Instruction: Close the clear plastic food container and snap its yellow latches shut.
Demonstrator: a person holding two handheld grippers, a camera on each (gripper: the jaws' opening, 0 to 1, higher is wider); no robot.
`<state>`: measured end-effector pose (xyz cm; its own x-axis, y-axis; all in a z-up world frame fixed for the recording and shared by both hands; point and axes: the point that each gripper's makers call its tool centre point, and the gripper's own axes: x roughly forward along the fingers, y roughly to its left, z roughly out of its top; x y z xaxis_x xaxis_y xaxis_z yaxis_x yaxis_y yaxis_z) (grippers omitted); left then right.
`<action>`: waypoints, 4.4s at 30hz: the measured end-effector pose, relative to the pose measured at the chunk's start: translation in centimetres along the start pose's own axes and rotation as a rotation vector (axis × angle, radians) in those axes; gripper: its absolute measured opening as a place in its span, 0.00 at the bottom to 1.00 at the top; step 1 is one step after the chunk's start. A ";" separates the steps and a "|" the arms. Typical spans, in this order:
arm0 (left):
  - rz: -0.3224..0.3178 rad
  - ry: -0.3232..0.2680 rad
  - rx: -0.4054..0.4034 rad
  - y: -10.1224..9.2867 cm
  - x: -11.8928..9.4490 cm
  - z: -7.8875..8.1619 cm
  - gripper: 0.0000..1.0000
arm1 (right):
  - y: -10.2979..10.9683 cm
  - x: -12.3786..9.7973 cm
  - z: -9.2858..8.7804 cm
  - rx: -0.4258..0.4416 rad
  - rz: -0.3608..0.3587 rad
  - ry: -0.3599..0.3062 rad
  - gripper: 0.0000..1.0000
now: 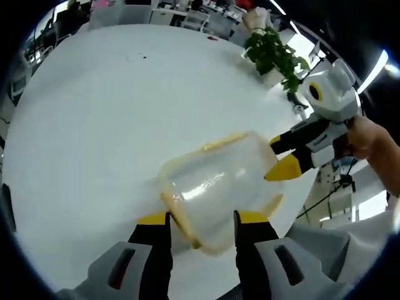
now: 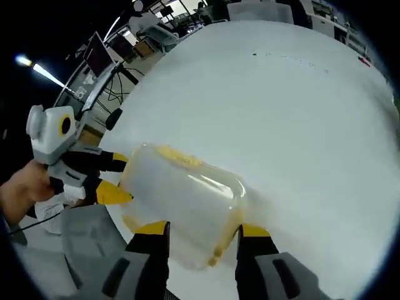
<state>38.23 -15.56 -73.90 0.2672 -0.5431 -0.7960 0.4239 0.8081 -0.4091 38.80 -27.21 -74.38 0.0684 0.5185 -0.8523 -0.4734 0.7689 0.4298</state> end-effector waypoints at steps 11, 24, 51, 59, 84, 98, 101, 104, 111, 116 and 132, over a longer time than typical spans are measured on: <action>-0.021 0.008 0.044 0.0 -0.1 -0.1 0.39 | 0.0 0.0 0.0 0.007 0.011 -0.011 0.42; -0.037 0.004 0.105 -0.7 -1.2 -0.5 0.43 | -0.2 -1.6 0.1 -0.158 -0.040 -0.008 0.47; -0.004 -0.043 0.456 -1.1 -3.2 1.6 0.51 | 2.1 -3.9 2.9 -0.589 0.027 -0.146 0.48; -0.061 -0.122 0.584 -3.0 -3.0 3.0 0.55 | 4.2 -3.6 3.5 -0.784 0.051 -0.201 0.42; -0.149 -0.214 1.029 -6.8 -1.9 4.6 0.45 | 7.0 -2.3 2.4 -1.089 0.157 -0.191 0.42; -0.232 -0.143 1.058 -7.8 0.0 2.7 0.40 | 6.9 -0.9 2.4 -1.139 0.165 -0.144 0.39; -0.236 -0.149 1.046 -7.7 0.0 2.8 0.39 | 6.7 -0.6 2.3 -1.150 0.163 -0.128 0.39; -0.230 -0.153 1.020 -7.6 0.0 2.9 0.40 | 6.4 -0.3 2.1 -1.160 0.164 -0.110 0.38; -0.235 -0.138 1.013 -7.8 0.7 1.8 0.43 | 5.9 0.1 2.2 -1.172 0.160 -0.093 0.39; -0.230 -0.140 1.014 -7.9 1.0 1.4 0.43 | 5.7 0.4 2.5 -1.169 0.163 -0.086 0.40; -0.190 -0.138 1.012 -7.5 1.1 0.6 0.49 | 5.0 1.4 3.0 -1.138 0.182 -0.048 0.54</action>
<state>35.86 -22.34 -71.41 0.1897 -0.7143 -0.6737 0.9806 0.1717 0.0941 39.17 -21.50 -72.54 -0.0606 0.6199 -0.7824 -0.9961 -0.0885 0.0071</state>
